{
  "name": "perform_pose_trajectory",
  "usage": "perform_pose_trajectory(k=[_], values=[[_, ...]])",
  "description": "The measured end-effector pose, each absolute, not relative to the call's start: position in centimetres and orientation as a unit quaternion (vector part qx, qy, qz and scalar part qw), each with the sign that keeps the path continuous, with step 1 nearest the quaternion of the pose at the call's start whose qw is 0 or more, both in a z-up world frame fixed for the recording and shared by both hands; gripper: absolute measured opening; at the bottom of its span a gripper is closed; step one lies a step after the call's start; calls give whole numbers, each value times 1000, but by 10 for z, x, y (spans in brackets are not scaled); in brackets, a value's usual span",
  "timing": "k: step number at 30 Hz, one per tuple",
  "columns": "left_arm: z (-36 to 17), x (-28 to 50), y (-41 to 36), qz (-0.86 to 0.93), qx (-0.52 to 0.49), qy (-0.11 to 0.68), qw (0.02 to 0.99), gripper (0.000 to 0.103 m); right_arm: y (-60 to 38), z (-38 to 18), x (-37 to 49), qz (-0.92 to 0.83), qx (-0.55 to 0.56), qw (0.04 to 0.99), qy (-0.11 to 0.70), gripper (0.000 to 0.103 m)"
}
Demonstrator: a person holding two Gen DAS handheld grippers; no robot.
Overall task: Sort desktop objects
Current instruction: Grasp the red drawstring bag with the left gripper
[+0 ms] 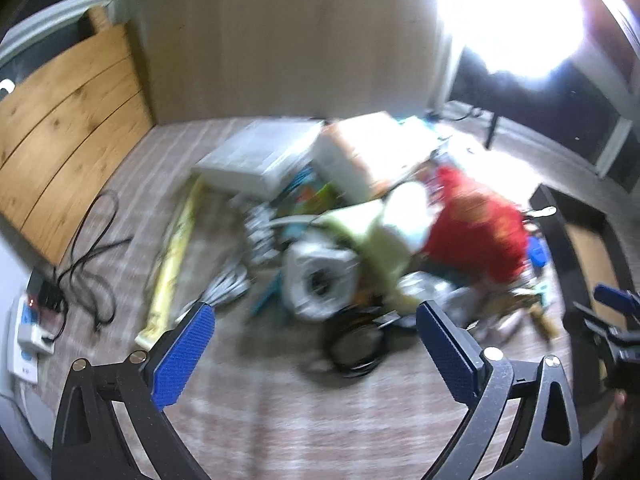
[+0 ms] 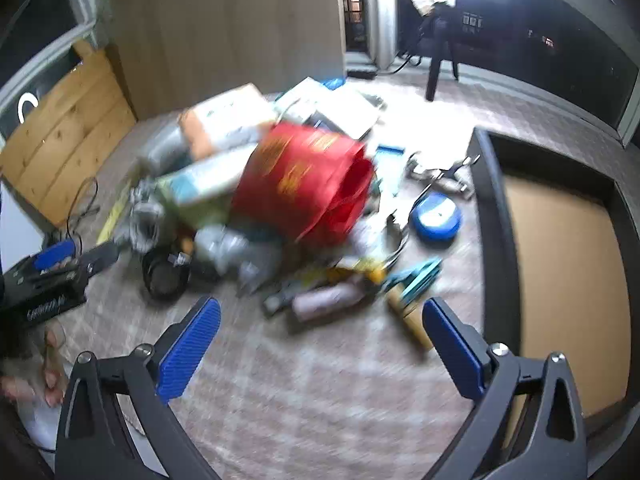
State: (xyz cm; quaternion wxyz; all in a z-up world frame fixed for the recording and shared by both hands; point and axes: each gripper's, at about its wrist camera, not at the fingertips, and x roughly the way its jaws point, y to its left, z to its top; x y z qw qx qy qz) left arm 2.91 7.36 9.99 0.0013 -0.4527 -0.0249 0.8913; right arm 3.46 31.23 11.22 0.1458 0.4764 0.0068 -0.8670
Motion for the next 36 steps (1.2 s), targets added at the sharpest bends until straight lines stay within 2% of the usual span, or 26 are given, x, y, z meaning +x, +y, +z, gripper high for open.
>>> perform_pose_trajectory(k=[1,5,9,11,13,18,21,33,36], values=[[106,25,83,893,-449,-25,14,98,317,115,29,-869,474,144,7,100],[112,2,119,895,-443,-7,47,93,332,128,-2,-864,477,160,-4,84],[103,-16,149,887,-455,4,75,87,334,125,-38,-852,494,173,-11,84],[97,-22,159,881,-465,-2,86,87,332,120,-53,-844,504,181,-10,76],[92,-23,166,877,-471,-14,92,87,329,116,-66,-835,515,192,-15,72],[84,-22,174,870,-484,-39,91,86,317,108,-103,-822,524,223,-14,73],[80,-26,177,864,-493,-60,83,77,306,103,-118,-816,527,236,3,73],[65,-44,200,846,-516,-96,99,77,271,75,-152,-764,568,307,19,73],[63,-51,203,845,-515,-103,104,74,270,71,-153,-748,579,325,9,73]])
